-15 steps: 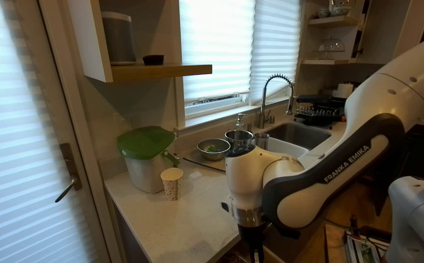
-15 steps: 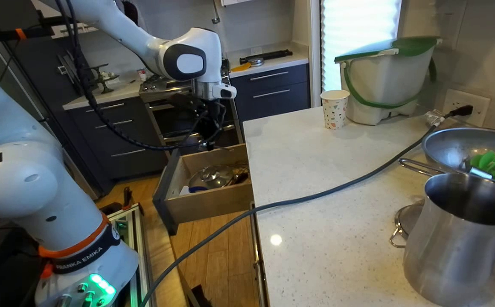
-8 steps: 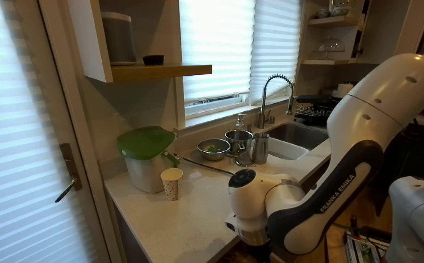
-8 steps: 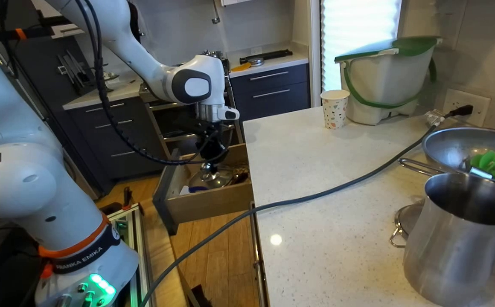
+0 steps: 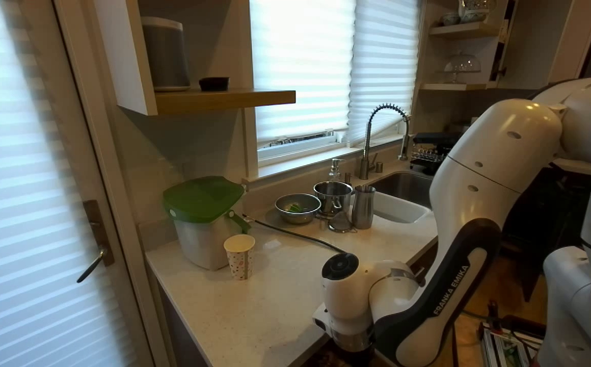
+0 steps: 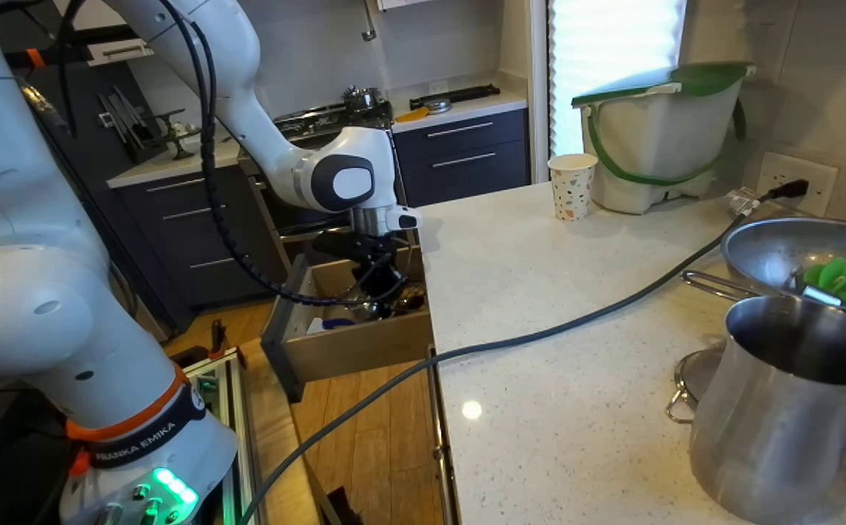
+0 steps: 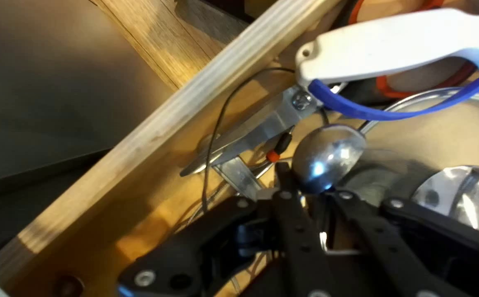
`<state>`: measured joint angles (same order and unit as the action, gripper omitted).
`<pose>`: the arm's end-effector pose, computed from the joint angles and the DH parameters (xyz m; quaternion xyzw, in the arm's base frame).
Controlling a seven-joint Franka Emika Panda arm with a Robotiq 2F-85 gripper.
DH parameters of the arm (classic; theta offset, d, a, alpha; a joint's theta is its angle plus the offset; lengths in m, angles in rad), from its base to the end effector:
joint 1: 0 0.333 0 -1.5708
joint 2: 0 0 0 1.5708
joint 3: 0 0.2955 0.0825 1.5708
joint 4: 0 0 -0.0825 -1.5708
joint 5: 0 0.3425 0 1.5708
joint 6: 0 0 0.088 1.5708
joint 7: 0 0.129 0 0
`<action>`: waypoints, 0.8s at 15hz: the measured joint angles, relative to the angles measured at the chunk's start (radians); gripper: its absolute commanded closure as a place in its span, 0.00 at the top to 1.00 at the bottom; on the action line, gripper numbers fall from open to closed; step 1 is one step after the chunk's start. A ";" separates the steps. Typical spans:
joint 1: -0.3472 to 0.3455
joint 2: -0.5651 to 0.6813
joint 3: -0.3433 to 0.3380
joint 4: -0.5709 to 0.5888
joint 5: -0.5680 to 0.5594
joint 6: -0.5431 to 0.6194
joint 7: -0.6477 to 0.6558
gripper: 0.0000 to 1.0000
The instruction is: Move the spoon from the countertop to the drawer then close the drawer
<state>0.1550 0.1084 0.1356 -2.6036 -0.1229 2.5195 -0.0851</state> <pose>0.3766 0.1139 0.1978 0.9663 0.2380 -0.0921 0.0332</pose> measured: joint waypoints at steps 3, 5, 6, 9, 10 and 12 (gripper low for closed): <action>-0.001 0.019 -0.007 0.001 -0.011 0.016 0.018 0.60; -0.001 0.014 -0.005 0.006 0.003 0.016 0.018 0.75; -0.001 0.007 -0.002 0.010 0.012 0.016 0.017 0.82; -0.001 -0.040 0.011 0.017 0.050 0.003 0.010 1.00; -0.001 -0.064 0.016 0.019 0.072 -0.011 0.001 1.00; 0.005 -0.120 0.029 0.027 0.140 -0.071 -0.027 1.00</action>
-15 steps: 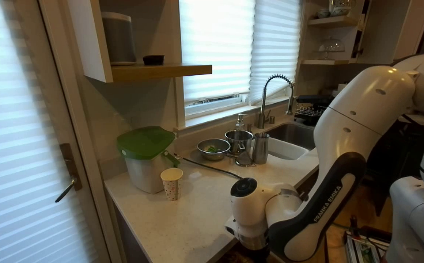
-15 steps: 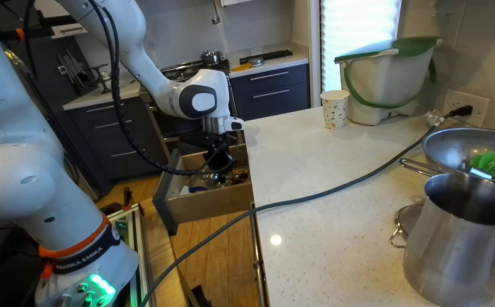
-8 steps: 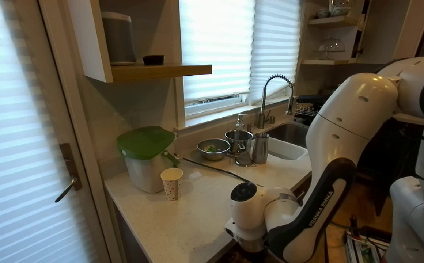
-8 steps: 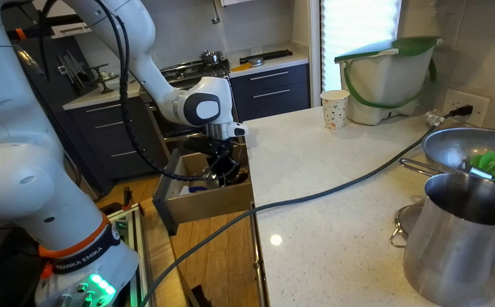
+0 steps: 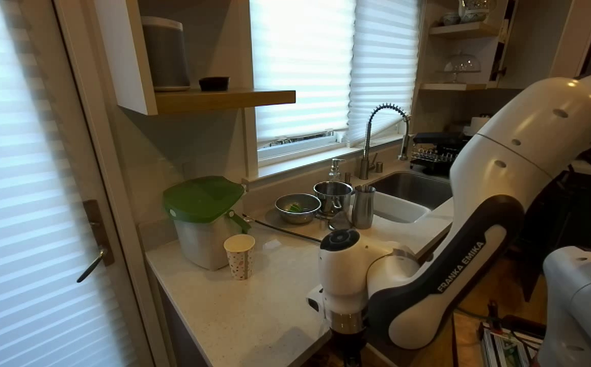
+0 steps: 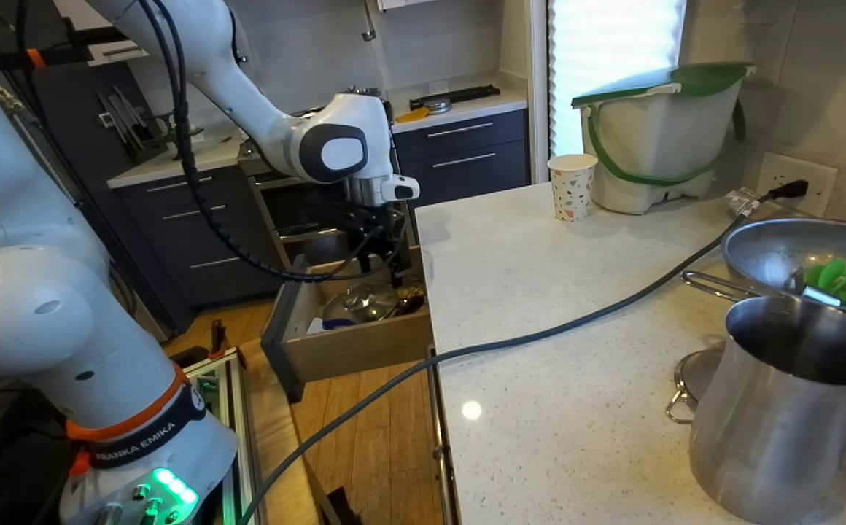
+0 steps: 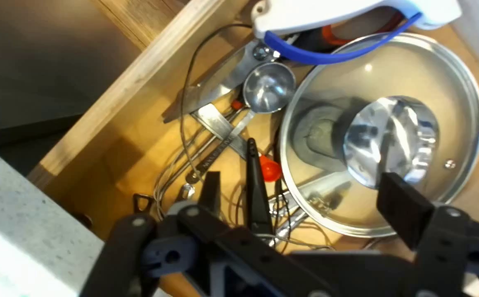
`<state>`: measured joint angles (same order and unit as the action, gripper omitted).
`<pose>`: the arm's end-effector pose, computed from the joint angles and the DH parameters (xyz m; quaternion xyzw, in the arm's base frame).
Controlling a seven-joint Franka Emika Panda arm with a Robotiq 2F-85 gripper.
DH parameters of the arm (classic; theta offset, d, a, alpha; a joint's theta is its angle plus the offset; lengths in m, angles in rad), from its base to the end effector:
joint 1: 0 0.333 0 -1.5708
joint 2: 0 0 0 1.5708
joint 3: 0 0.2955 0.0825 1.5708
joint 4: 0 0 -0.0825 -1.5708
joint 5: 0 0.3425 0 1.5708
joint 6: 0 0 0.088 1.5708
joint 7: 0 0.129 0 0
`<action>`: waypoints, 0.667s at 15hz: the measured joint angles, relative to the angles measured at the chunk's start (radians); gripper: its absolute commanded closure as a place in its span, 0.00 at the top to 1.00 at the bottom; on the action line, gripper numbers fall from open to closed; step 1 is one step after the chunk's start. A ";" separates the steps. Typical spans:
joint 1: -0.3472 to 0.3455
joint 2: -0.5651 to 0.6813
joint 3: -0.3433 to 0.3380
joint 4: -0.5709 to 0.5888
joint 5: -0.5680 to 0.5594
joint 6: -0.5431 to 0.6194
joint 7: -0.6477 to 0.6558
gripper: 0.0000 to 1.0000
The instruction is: Move the spoon from the countertop to the drawer then close the drawer
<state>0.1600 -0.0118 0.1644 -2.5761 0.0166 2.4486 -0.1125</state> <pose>0.3863 0.1300 0.2491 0.9760 0.2098 -0.0580 0.0022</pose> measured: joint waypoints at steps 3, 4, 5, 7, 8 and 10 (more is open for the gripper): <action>0.022 -0.094 0.014 0.020 0.097 -0.127 -0.040 1.00; 0.033 -0.123 0.017 0.027 0.122 -0.168 -0.055 1.00; 0.046 -0.149 0.019 0.033 0.142 -0.209 -0.068 1.00; 0.078 -0.193 0.026 0.044 0.174 -0.285 -0.100 1.00; 0.095 -0.210 0.030 0.049 0.184 -0.318 -0.118 1.00; 0.129 -0.232 0.044 0.055 0.191 -0.364 -0.150 1.00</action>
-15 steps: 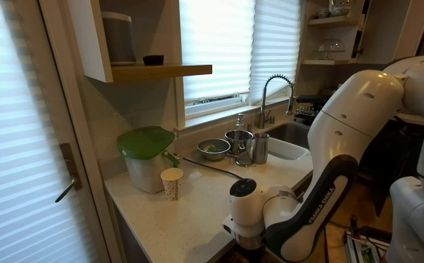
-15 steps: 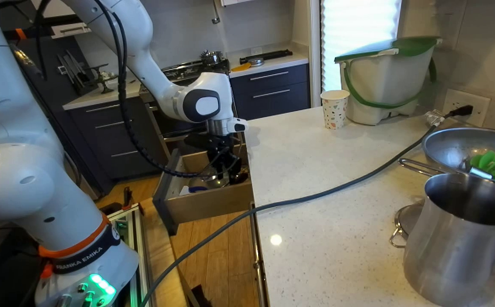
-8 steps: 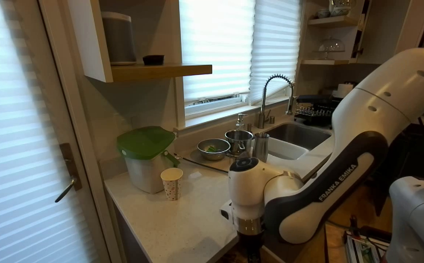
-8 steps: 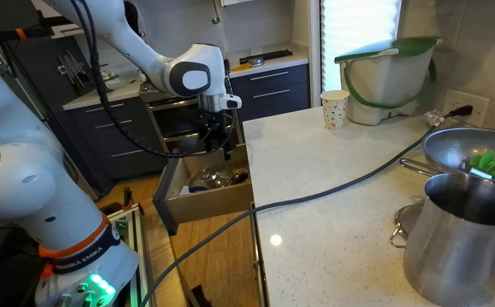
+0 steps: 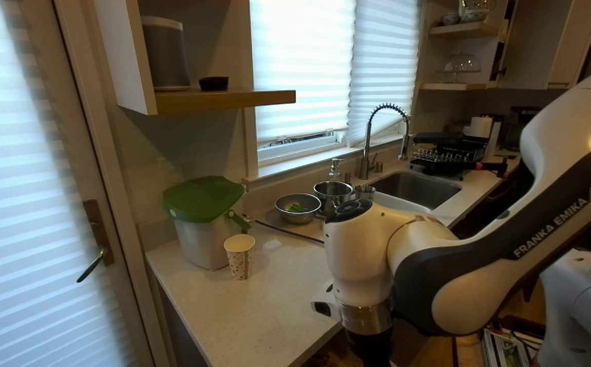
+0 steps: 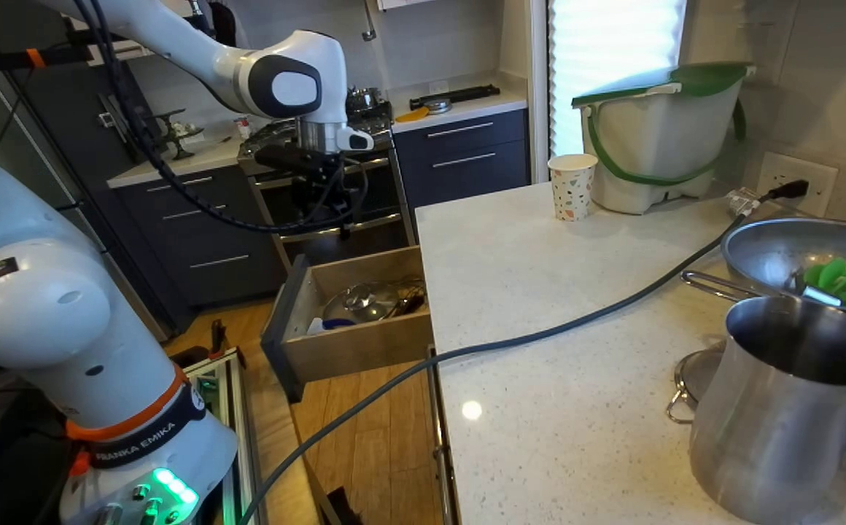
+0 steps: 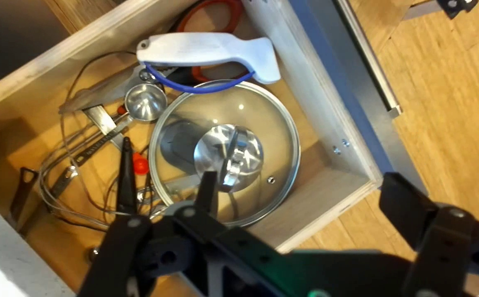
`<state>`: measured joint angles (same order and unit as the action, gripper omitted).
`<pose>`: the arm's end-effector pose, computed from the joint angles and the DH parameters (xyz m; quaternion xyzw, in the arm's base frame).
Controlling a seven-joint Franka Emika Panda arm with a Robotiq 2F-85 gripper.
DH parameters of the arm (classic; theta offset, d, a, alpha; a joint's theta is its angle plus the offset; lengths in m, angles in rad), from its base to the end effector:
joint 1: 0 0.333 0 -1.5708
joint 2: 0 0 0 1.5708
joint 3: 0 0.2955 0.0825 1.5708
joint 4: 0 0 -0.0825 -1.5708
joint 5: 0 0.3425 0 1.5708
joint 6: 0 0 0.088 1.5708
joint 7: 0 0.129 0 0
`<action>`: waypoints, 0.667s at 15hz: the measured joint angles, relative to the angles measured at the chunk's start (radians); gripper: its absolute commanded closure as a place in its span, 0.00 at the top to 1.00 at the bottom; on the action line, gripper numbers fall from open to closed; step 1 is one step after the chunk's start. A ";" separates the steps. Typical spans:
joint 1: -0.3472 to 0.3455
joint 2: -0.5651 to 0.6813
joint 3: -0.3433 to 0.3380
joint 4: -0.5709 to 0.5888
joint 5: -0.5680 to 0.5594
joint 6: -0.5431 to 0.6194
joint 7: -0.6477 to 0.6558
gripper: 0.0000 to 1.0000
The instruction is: Move the spoon from the countertop to the drawer then close the drawer
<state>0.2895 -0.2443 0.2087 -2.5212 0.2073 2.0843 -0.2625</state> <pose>0.3328 0.1948 0.3352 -0.9446 -0.3078 0.1029 0.0484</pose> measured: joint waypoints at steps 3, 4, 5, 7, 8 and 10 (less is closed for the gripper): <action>0.007 -0.003 0.003 0.002 0.000 -0.003 0.004 1.00; 0.005 -0.001 0.000 0.003 -0.001 -0.003 0.004 1.00; 0.003 -0.001 -0.001 0.003 -0.001 -0.003 0.004 1.00; 0.007 0.000 -0.001 0.003 0.005 -0.003 -0.013 1.00; 0.017 0.000 0.001 0.002 0.024 -0.003 -0.052 1.00; 0.055 0.001 0.013 -0.002 0.065 0.001 -0.133 1.00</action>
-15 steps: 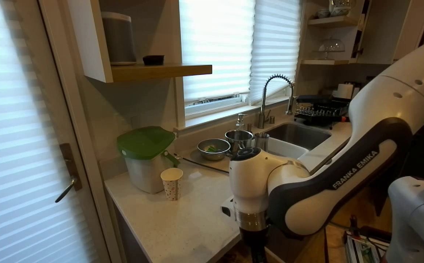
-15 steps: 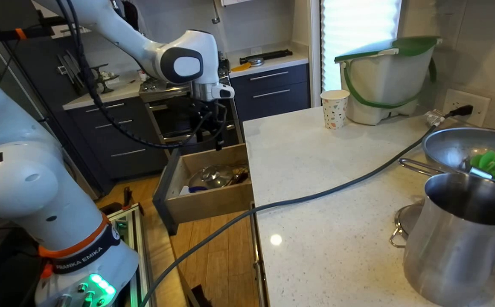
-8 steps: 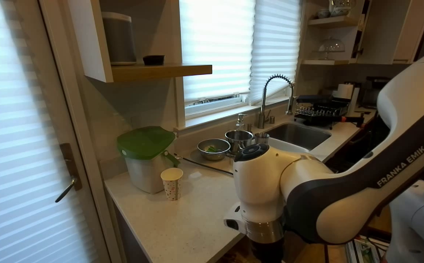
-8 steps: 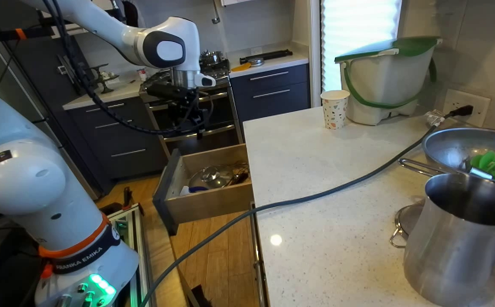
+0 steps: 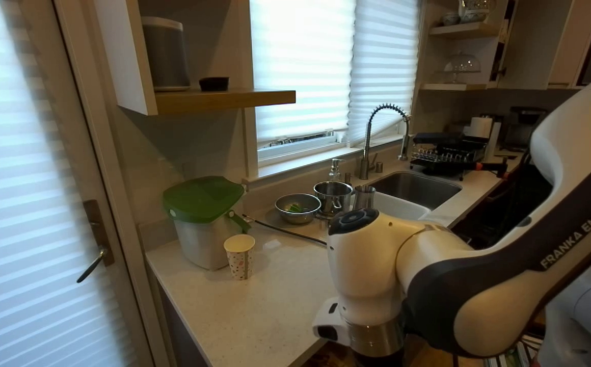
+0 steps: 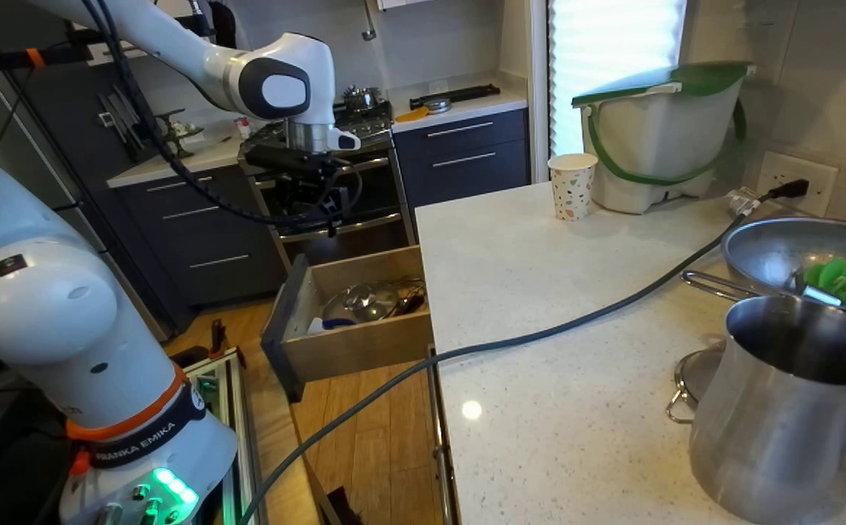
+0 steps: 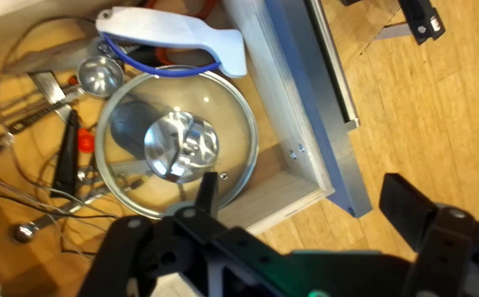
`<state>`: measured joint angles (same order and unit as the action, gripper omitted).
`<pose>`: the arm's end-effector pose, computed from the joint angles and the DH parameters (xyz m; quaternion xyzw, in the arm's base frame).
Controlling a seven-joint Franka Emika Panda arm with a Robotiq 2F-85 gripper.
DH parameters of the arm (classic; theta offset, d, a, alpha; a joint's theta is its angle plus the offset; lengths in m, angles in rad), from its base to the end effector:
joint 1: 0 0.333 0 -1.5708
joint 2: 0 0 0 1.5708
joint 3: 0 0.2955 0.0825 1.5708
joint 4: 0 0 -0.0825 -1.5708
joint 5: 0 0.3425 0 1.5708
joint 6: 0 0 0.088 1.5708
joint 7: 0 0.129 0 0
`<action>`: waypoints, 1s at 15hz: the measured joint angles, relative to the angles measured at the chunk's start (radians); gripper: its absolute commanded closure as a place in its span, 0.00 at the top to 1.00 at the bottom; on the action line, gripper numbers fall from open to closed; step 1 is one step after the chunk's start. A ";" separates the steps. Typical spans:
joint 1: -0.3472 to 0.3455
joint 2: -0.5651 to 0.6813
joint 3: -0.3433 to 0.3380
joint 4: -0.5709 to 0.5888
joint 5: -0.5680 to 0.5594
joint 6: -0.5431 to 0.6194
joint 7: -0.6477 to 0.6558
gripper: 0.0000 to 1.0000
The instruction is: Move the spoon from the countertop to the drawer then close the drawer
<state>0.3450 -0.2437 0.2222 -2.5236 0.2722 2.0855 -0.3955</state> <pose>0.3165 0.2208 0.3344 -0.9147 -0.3830 0.1035 0.0763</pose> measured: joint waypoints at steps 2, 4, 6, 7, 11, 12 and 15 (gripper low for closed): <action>0.046 0.000 0.022 -0.006 0.037 0.003 -0.072 1.00; 0.088 0.001 0.045 -0.018 0.052 0.007 -0.140 1.00; 0.122 0.006 0.066 -0.031 0.053 0.008 -0.212 1.00; 0.135 0.010 0.074 -0.037 0.051 0.008 -0.246 1.00; 0.154 0.034 0.114 -0.057 0.019 0.015 -0.329 1.00; 0.155 0.044 0.124 -0.060 0.004 0.022 -0.335 1.00; 0.156 0.075 0.151 -0.080 -0.068 0.095 -0.331 1.00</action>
<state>0.5011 -0.1684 0.3729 -2.6037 0.2039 2.1809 -0.7266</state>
